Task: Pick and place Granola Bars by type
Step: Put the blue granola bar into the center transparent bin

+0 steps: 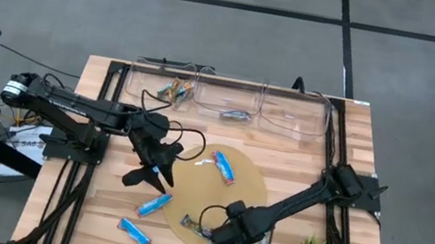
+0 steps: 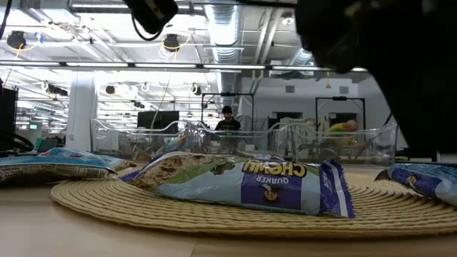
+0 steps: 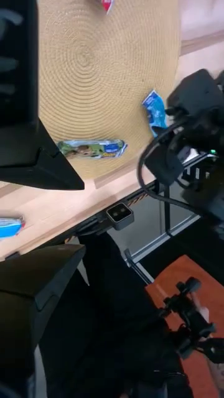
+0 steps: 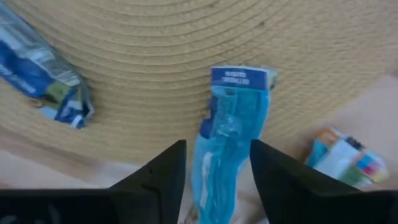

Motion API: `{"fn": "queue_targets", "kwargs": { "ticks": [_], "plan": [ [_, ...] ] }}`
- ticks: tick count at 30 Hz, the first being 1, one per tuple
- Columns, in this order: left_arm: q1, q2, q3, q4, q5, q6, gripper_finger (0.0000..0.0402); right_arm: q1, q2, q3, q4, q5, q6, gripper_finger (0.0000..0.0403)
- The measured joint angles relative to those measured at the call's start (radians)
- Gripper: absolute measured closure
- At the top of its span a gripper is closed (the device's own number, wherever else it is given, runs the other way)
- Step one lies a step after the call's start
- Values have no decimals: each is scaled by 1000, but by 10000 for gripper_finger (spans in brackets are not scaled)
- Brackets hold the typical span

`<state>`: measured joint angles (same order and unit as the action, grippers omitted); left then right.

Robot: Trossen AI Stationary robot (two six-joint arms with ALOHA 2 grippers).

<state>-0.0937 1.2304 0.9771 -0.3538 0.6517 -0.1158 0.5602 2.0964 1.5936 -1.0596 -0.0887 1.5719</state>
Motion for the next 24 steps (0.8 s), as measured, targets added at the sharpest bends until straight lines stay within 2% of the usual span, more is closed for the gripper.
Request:
{"fn": "queue_targets", "kwargs": {
  "ticks": [12,19,24],
  "plan": [
    [0,0,0,-7,-3,-3,258,2,54,-29,54,-26,-34,250],
    [0,0,0,-14,-7,-10,258,1,38,-30,55,-33,-35,332],
    [0,0,0,-7,-11,-23,258,-13,-39,-30,58,47,-36,375]
  ]
}}
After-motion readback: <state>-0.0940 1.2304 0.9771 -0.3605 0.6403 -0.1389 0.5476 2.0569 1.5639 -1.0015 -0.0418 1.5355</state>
